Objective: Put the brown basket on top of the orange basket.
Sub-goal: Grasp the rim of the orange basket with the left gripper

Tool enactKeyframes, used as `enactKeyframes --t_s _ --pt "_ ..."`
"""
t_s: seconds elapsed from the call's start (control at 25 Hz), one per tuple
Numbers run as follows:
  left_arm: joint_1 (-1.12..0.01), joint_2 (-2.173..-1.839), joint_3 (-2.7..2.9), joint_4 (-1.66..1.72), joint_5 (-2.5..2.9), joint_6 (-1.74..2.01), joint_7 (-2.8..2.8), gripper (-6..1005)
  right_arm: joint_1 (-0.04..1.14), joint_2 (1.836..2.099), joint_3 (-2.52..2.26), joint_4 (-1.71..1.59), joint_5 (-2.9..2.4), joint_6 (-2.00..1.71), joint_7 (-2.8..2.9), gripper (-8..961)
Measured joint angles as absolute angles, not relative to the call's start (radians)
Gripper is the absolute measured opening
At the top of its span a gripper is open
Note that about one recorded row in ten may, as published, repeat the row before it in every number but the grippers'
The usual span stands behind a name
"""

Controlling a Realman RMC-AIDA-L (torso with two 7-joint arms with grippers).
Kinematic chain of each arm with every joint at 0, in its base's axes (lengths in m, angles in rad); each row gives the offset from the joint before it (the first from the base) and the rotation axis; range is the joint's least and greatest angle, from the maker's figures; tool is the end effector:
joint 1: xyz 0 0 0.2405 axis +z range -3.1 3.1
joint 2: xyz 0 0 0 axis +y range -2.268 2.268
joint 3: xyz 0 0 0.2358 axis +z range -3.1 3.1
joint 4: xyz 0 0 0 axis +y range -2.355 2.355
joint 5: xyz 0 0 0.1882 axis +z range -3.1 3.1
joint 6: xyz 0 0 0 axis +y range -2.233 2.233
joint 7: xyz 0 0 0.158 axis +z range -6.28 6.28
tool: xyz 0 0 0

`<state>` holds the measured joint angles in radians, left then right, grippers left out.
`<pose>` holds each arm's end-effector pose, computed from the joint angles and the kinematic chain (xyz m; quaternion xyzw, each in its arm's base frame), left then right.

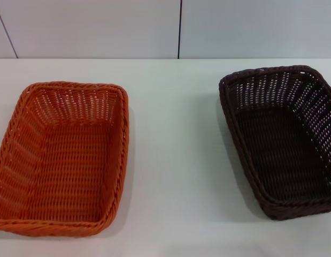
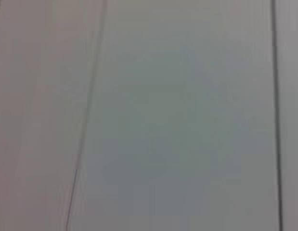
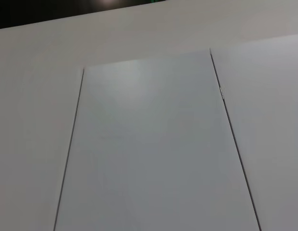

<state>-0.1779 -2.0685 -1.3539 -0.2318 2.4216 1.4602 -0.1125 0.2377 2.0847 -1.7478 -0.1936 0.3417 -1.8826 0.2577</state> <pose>-0.3527 0.2469 0.1035 -0.4819 -0.2060 -0.3225 0.7883 0.2617 0.2406 0.0883 -0.5556 0.0339 0.5110 0.6550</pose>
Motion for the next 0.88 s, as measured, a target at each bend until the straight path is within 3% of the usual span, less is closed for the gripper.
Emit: enactKeyframes --t_s 0.28,0.36,0.4,0.44,0.6,0.88 --pt "-0.195 -2.029 -1.318 -0.282 2.492 1.38 -0.123 783 0.238 2.086 -1.749 -0.192 0.343 -1.875 0.263 822" --pt "-0.176 -1.998 -1.32 -0.365 2.551 1.316 -0.145 784 0.236 2.086 -1.749 -0.193 0.345 -1.877 0.263 822" --pt "-0.146 -1.963 -1.325 -0.48 2.601 1.202 -0.154 784 0.234 2.085 -1.749 -0.196 0.347 -1.88 0.264 822" --pt "-0.146 -1.963 -1.325 -0.48 2.601 1.202 -0.154 784 0.234 2.085 -1.749 -0.196 0.347 -1.88 0.264 822" --pt "-0.052 -1.91 -1.409 -0.836 2.744 0.815 -0.136 786 0.233 2.083 -1.747 -0.2 0.348 -1.881 0.264 822" --pt "0.051 -1.934 -1.527 -1.285 2.888 0.243 -0.124 788 0.228 2.083 -1.742 -0.201 0.348 -1.876 0.265 823"
